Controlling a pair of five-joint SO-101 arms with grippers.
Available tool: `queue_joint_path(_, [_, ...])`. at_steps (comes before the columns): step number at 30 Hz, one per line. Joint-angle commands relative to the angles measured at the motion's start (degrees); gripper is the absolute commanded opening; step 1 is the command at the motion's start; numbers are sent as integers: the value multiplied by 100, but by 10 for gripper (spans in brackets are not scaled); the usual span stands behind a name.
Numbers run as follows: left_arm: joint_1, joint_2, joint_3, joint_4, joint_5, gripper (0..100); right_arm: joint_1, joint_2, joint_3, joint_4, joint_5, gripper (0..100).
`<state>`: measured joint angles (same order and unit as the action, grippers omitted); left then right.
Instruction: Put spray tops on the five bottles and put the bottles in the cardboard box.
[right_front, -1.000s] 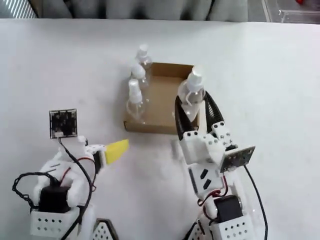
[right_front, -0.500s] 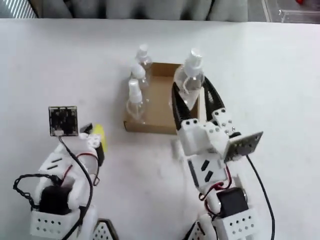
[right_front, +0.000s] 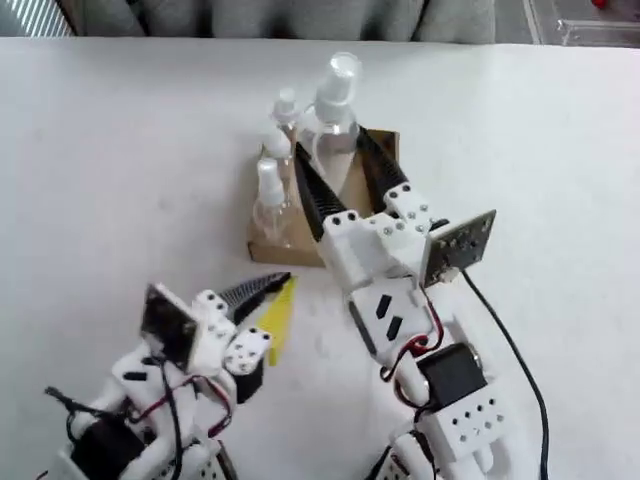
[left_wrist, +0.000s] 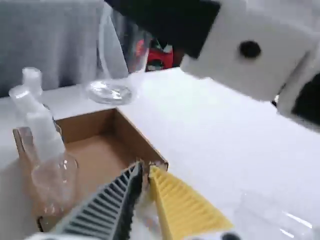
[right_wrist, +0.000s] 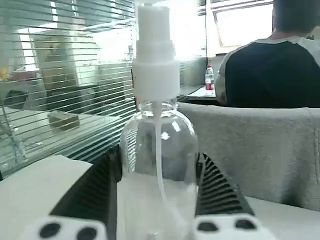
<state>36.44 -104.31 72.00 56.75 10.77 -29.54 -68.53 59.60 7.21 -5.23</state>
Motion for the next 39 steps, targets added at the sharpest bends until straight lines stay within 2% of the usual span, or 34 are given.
queue_joint_path(1, [224,4,466,-484,-35,22,-382,75,-360,13,-132,14])
queue_joint_path(6, [295,-13,589,-993,-35,21,-989,84,-316,13,-141,14])
queue_joint_path(10, [251,-13,589,-1055,-35,21,-1332,22,-316,541,-141,14])
queue_joint_path(15, [224,-13,589,-1055,-18,21,-1341,-400,-325,1332,-149,14])
queue_joint_path(18, [-57,-13,589,-1073,-9,21,-1367,-954,-343,1930,-149,14])
queue_joint_path(22, [-338,-13,800,-1495,0,21,-1367,-1499,-316,2475,-141,14])
queue_joint_path(28, [-347,-13,1336,-2092,-18,21,-1358,-1895,-316,3029,-149,14])
queue_joint_path(33, [-347,-13,1327,-2057,-26,21,-1226,-1780,-308,2747,-114,14])
queue_joint_path(36, [-356,-13,1327,-1635,-35,22,-673,-1473,-308,2334,-105,14])
queue_joint_path(39, [-708,-13,1327,-1090,-35,22,13,-1015,-316,1956,-97,14])
